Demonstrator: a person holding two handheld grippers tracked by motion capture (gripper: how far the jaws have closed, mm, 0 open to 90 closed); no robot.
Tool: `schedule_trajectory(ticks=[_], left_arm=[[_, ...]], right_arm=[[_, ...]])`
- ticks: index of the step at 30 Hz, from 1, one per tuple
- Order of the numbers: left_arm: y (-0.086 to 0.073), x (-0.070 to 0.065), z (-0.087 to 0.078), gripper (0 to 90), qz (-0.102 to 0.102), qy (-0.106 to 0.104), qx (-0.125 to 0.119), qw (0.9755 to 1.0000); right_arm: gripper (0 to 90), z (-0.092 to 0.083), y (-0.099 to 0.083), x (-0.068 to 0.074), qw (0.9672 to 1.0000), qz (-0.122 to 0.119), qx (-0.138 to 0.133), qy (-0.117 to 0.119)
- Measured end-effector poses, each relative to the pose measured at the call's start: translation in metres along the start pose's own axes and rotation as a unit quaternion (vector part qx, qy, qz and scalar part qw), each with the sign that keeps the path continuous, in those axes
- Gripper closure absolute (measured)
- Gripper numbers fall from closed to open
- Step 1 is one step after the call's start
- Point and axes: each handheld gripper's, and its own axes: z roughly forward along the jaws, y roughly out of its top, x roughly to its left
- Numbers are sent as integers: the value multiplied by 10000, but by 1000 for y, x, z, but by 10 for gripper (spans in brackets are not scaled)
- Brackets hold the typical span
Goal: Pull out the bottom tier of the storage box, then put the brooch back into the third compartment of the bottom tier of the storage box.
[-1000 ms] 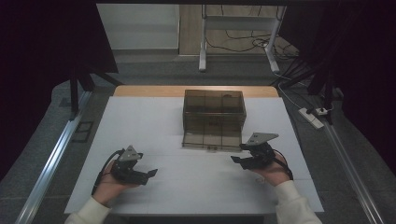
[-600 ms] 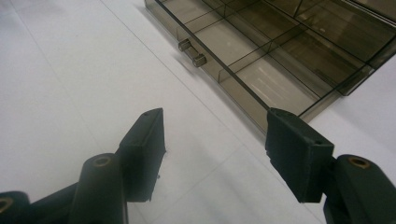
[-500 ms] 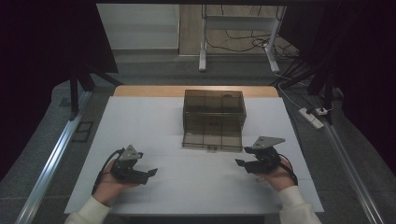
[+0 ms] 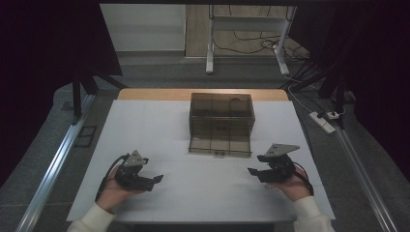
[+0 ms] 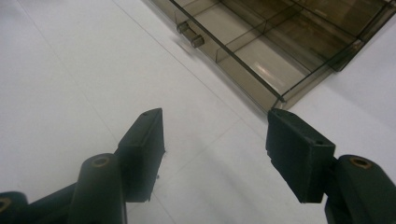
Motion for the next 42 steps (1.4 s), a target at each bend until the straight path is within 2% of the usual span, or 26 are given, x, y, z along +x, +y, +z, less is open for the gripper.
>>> schedule_trajectory(ticks=[9, 22, 32, 38, 42], left_arm=[[0, 0, 0, 125, -1, 1, 8, 10000], [0, 0, -1, 125, -23, 21, -12, 10000], [0, 1, 0, 125, -33, 15, 2, 10000], [0, 0, -1, 125, -44, 35, -14, 10000], [0, 1, -1, 125, -34, 26, 2, 10000]], right_arm=[[368, -5, -3, -1, 10000, 16, 23, -9], [370, -20, -12, -3, 9994, 171, 117, -272], [370, -25, -15, -3, 9984, 182, 344, -414], [369, -28, -18, -2, 9963, 206, 676, -491], [369, -29, -21, -2, 9952, 193, 791, -534]])
